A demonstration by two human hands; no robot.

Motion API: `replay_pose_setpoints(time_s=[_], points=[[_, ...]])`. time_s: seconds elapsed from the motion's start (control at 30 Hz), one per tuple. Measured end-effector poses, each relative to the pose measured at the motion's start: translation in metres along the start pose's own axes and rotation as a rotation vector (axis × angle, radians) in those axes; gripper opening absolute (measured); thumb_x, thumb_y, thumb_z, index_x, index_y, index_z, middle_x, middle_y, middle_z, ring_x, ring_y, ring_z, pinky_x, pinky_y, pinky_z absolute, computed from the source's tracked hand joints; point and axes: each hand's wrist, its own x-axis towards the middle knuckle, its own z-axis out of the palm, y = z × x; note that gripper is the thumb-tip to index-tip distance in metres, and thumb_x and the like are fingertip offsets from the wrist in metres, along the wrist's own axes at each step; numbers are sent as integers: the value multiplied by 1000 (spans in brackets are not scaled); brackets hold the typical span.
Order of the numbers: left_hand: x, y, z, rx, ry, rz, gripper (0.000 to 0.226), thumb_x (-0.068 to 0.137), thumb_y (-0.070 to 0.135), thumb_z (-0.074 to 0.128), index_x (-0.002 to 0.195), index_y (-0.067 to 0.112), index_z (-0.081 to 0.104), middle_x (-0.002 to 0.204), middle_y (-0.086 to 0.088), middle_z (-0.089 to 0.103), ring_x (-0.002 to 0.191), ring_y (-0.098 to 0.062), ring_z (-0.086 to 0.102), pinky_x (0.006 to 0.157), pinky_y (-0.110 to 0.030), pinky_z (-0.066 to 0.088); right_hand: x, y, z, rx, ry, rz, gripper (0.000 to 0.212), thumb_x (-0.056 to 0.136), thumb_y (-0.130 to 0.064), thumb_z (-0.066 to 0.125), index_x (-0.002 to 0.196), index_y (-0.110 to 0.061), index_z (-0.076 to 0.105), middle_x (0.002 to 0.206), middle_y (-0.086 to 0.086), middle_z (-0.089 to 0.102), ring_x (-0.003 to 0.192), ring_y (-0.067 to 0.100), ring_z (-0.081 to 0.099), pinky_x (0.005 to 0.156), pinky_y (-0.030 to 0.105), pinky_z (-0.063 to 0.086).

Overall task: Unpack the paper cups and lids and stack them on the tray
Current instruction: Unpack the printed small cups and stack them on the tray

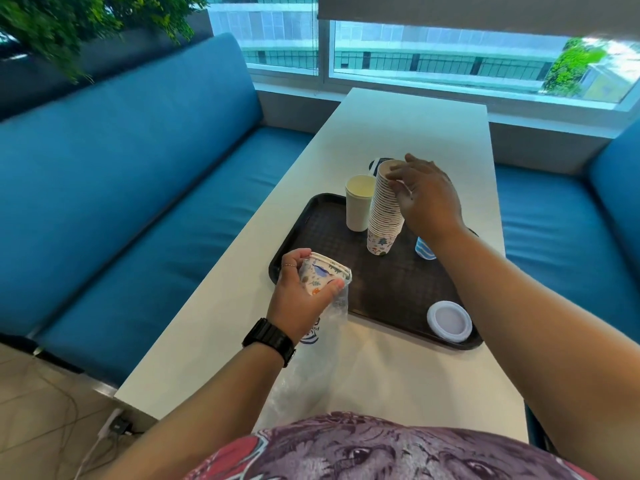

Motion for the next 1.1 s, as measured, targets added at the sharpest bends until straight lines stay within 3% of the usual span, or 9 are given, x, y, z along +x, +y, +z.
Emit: replay_pose_setpoints(time_s=[0.17,0.3,0.37,0.7,0.8,1.0,1.1], points=[[0,2,-1,-8,21,20,65,80,26,81,123,34,34,126,0,52,109,-14,61,81,-14,54,-36,-36,-6,169,-169,82,20,93,-26,62,110,-22,72,117,-2,67,108,17,59,88,30,43],[-3,4,0,-5,23,42,66,80,26,81,124,33,34,125,1,52,108,-13,61,77,-11,53,-69,-52,3,455,-421,232,16,92,-28,64,107,-27,72,99,-15,68,94,1,61,86,22,48],[-4,6,0,15,22,54,66,80,28,81,124,33,33,124,2,51,107,-13,60,76,-14,54,-81,-55,9,567,-476,288,13,92,-27,64,103,-28,72,97,-14,70,92,1,64,85,22,51],[-9,11,-3,9,29,61,64,80,30,81,123,34,33,125,-2,52,106,-14,61,77,-18,56,-89,-57,8,664,-529,323,9,91,-21,67,94,-26,73,89,-9,72,89,7,66,83,22,52],[-9,12,-2,15,30,66,64,80,30,81,123,33,34,126,-2,52,107,-16,61,78,-19,57,-88,-60,7,629,-529,294,10,93,-18,63,93,-26,69,91,-9,69,87,5,63,75,14,47],[-13,14,-2,38,18,70,64,80,28,81,121,33,32,124,3,51,105,-13,60,78,-17,55,-87,-61,7,575,-417,272,12,96,-18,58,92,-26,66,89,-10,67,85,10,62,67,14,47],[-14,14,-3,32,19,57,64,81,27,80,122,33,31,125,2,51,104,-11,60,78,-16,55,-81,-59,3,544,-355,254,10,96,-19,58,93,-25,65,87,-15,63,83,4,59,67,14,43]])
